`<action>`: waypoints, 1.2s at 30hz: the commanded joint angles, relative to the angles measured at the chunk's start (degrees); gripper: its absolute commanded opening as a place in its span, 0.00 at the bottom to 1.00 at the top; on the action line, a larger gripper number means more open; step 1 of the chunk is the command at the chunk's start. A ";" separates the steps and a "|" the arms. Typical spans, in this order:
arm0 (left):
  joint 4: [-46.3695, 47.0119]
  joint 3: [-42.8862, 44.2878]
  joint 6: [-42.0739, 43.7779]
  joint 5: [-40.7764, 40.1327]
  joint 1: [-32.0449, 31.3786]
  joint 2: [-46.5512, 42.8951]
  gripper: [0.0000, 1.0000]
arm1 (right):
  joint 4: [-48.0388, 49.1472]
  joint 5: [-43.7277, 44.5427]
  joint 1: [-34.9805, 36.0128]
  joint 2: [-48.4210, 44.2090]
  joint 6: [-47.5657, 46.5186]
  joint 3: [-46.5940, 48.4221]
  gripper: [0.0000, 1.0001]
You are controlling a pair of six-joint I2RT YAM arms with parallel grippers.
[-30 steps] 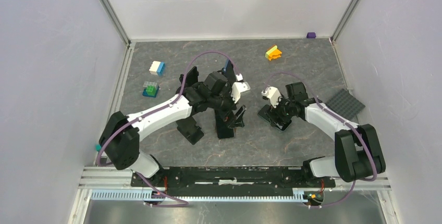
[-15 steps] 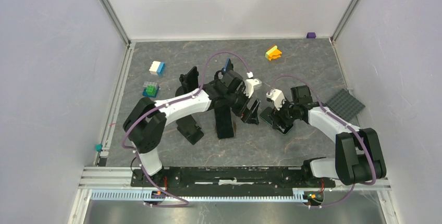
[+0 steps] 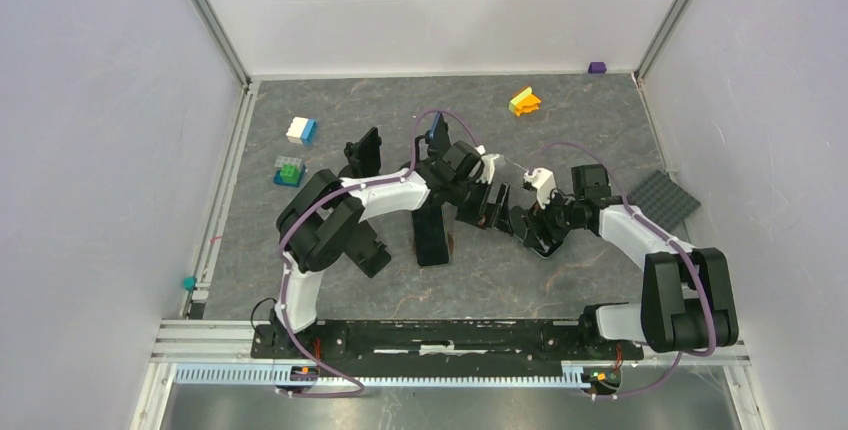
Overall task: Place the phone on the phone stand
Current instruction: Pick up the phone at the center of the board.
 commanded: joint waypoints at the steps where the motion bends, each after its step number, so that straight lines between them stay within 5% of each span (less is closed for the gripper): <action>1: 2.01 2.64 -7.22 -0.76 -0.16 1.76 0.98 | -0.61 -6.26 -1.45 1.37 -1.49 1.20 0.00; 16: 4.38 3.80 -16.64 0.13 0.77 7.25 0.90 | -5.27 -13.11 -4.67 7.41 -10.14 2.04 0.00; 36: 18.50 -7.14 -27.74 2.79 0.19 5.51 0.71 | -10.84 -16.94 -4.69 11.84 -19.50 2.80 0.00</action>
